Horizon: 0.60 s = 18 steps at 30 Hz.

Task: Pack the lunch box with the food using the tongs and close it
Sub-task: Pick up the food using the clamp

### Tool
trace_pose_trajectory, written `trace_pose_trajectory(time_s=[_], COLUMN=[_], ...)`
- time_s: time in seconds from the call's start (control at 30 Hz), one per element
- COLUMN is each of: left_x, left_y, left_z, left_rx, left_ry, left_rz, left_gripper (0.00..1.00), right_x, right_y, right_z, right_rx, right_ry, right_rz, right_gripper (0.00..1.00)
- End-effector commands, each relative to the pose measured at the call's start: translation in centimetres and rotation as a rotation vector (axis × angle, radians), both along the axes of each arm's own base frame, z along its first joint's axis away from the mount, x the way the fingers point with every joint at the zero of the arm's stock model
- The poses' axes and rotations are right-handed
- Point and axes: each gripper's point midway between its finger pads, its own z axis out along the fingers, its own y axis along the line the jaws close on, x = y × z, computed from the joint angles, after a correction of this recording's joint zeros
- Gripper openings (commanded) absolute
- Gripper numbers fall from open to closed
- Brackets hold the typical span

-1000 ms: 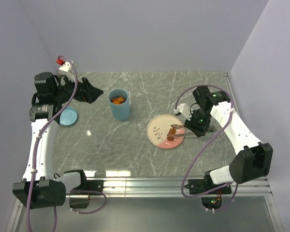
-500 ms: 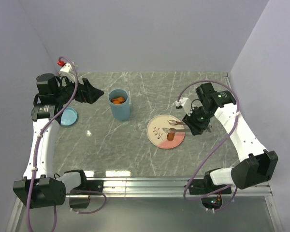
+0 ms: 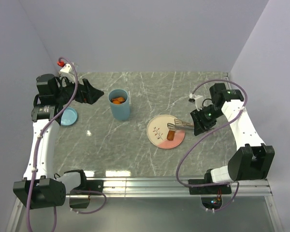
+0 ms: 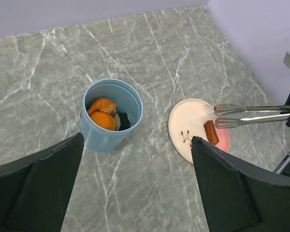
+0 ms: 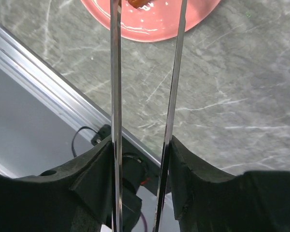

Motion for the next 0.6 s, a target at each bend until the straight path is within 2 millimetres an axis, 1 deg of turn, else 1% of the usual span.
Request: trace_pose_trajectory(time_s=[0.0,0.2,0.4,0.57], left_x=[-0.6,-0.5,-0.4,-0.3], left_y=[0.1,0.1,0.1,0.2], left_z=[1.9,1.8,1.5,1.4], left_rx=[0.022,0.027,0.032,0.034], left_ry=[-0.07,-0.071,-0.067,-0.069], left_rz=[-0.008,-0.007,-0.006,-0.006], left_gripper=[0.99,0.99,0.99,0.99], right_x=[-1.9,-1.6,-2.5,-3.0], right_y=[0.8,0.2,-0.6,-0.4], right_z=[0.7,-0.3,-1.3,-1.8], right_rx=[0.084,0.096,0.073,0.086], right_ry=[0.114,0.184,0.228,0.258], right_rz=[-0.057,-0.131,-0.165,-0.166], right_gripper=[0.51,0.51,0.5,0.5])
